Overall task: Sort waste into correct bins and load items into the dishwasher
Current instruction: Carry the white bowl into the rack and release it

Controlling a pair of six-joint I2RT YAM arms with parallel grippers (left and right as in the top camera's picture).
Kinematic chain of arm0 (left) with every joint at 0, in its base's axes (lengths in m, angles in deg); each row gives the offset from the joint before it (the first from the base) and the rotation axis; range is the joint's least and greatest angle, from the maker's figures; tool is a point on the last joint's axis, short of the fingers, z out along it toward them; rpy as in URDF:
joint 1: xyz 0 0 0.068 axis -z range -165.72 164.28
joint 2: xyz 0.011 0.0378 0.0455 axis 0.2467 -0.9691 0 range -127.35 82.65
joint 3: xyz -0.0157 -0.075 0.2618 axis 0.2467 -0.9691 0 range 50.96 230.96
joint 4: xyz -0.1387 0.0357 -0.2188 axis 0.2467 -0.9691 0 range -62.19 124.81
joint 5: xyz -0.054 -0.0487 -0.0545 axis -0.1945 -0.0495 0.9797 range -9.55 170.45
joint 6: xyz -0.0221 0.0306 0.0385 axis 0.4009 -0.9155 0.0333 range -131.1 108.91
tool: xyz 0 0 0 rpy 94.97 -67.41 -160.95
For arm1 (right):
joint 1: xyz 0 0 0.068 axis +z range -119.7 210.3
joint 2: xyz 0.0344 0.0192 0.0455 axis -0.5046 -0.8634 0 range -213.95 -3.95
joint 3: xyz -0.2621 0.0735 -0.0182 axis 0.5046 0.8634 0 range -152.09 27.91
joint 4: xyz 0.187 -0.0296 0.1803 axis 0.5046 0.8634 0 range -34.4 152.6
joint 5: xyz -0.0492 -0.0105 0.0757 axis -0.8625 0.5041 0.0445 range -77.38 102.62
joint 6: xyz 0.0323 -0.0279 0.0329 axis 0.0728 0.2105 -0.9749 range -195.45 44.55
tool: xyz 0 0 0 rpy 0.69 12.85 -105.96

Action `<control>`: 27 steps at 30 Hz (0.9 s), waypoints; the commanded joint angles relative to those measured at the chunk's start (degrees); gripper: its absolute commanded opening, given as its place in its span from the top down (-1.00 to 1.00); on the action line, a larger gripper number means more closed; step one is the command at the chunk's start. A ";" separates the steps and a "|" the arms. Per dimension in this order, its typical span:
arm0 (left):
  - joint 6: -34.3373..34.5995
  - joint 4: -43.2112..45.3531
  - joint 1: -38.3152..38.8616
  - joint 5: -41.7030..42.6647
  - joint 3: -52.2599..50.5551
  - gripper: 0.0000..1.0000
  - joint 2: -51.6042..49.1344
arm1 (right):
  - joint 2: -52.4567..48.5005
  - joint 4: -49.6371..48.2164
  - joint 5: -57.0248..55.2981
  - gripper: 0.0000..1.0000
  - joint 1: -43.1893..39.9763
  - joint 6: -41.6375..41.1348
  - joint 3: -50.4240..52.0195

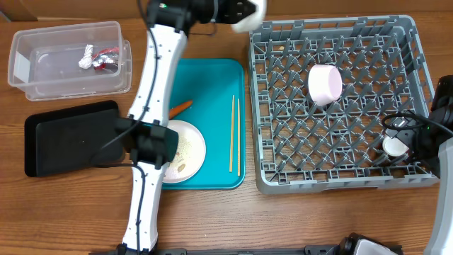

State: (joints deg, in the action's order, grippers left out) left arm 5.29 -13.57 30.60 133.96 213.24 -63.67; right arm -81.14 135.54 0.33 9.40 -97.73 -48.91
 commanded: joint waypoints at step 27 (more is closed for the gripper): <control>9.60 21.70 13.35 -3.39 -17.35 0.92 -0.59 | 0.59 -0.33 -0.11 -1.00 0.04 -0.46 -0.50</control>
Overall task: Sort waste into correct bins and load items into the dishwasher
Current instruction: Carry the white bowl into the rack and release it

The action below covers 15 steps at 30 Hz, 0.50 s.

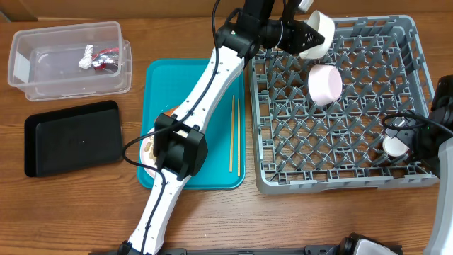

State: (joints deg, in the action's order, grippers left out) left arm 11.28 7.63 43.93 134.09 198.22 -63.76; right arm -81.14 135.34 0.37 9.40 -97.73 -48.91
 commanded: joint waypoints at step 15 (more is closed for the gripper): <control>16.74 11.47 0.09 -5.64 -10.27 0.92 -0.50 | 0.59 -0.13 -0.15 -1.00 0.04 -0.46 -0.50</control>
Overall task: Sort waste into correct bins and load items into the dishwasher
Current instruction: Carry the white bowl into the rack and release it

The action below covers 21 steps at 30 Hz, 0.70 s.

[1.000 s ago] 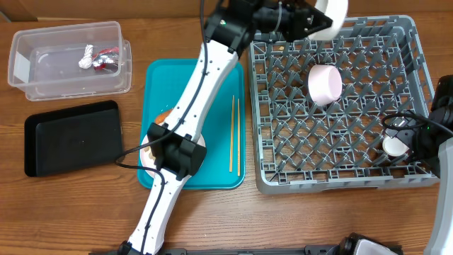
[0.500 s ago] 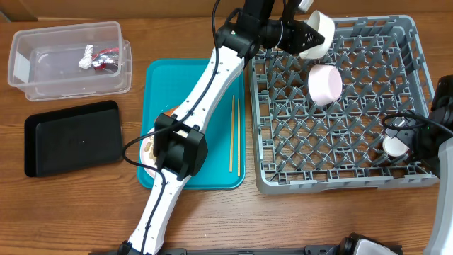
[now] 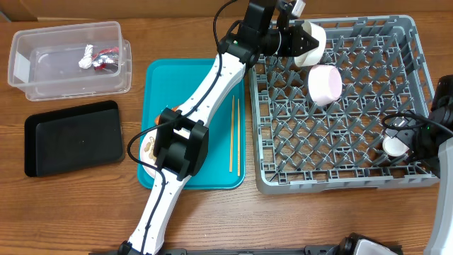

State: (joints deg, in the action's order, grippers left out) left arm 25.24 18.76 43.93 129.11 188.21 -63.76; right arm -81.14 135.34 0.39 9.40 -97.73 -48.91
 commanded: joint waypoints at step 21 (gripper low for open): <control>-0.63 -14.56 -6.60 17.22 -2.89 -1.00 -0.48 | 0.59 -0.28 -0.17 -1.00 0.04 -0.28 -0.50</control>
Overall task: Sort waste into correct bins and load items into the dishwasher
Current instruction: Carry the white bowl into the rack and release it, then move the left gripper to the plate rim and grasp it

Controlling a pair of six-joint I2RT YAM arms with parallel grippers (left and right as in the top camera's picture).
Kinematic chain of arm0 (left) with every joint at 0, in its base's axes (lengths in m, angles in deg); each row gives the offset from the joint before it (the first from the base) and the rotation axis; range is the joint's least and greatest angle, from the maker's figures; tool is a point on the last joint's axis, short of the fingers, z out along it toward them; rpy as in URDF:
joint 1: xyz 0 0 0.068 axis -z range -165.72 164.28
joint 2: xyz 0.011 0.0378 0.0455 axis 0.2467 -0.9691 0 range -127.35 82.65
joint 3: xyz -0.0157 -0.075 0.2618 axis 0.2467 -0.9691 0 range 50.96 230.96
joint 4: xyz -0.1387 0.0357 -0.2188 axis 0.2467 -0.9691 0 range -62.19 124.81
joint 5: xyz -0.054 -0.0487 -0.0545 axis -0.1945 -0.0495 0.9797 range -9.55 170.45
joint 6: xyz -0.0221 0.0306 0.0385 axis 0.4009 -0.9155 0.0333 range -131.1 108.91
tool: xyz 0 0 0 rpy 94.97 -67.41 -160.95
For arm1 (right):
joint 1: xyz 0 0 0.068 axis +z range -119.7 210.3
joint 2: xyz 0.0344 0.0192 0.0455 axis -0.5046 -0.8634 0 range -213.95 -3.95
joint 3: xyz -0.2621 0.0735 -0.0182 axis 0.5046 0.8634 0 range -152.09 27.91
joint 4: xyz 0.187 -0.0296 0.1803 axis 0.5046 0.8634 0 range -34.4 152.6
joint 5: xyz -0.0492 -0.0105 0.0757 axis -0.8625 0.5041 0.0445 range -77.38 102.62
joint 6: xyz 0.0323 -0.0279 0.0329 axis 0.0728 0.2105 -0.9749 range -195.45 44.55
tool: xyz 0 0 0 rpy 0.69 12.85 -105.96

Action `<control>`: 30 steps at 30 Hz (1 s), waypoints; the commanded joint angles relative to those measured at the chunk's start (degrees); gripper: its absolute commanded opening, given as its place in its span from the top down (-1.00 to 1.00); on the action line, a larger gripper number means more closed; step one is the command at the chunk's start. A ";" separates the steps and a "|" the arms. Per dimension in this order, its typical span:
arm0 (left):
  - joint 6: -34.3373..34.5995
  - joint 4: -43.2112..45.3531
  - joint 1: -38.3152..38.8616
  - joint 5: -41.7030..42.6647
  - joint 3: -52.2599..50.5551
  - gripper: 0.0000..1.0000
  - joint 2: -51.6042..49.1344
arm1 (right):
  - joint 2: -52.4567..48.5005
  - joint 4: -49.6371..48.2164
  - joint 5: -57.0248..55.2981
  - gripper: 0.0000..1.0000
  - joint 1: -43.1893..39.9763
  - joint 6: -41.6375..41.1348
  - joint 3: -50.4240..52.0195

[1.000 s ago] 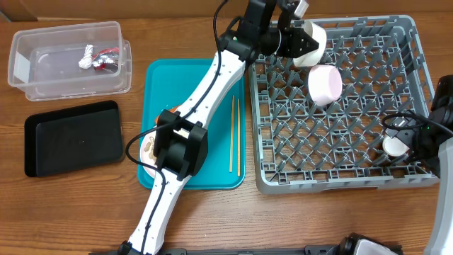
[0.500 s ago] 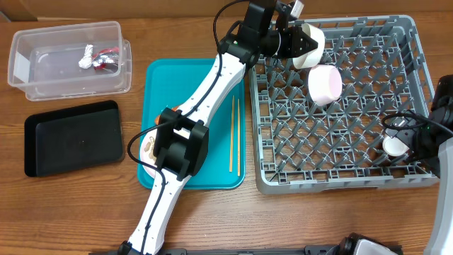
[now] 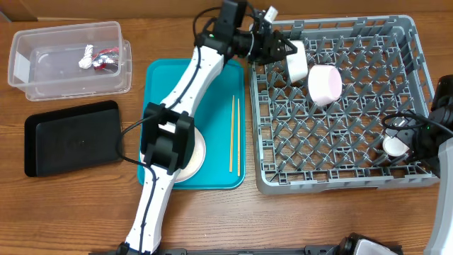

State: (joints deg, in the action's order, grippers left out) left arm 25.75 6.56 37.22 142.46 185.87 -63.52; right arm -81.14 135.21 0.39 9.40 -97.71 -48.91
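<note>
The grey dishwasher rack (image 3: 340,180) fills the right side of the overhead view. A white cup (image 3: 297,62) lies on its side in the rack's far left corner, right beside a pink cup (image 3: 325,85). My left gripper (image 3: 285,47) reaches in from the left and looks shut on the white cup's rim. At the rack's right edge my right gripper (image 3: 405,142) sits by a small white round item (image 3: 393,146); its jaw state is unclear.
A teal tray (image 3: 159,78) holds a white plate (image 3: 198,152), partly under my left arm, and a pair of chopsticks (image 3: 235,134). A clear bin (image 3: 42,78) with wrappers stands far left, with a black bin (image 3: 71,138) in front of it.
My left gripper and the white cup have shifted left and down, from above the rack's far edge to the rack's far left corner, beside the pink cup. The right arm is unchanged.
At first my left gripper held the white cup high near the rack's far left corner. Later it was over the rack's far edge, right of there, then slightly lower. Now the cup lies beside the pink cup. The right gripper stayed put.
</note>
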 commanded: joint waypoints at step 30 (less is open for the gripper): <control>-18.43 -68.57 -9.77 -63.04 -0.42 -0.90 24.20 | 0.57 -3.17 24.04 -1.00 0.04 15.23 -0.50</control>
State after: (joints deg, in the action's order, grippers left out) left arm 6.90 -61.83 28.94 81.62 185.44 -40.15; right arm -81.14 132.54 15.43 9.40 -88.29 -48.91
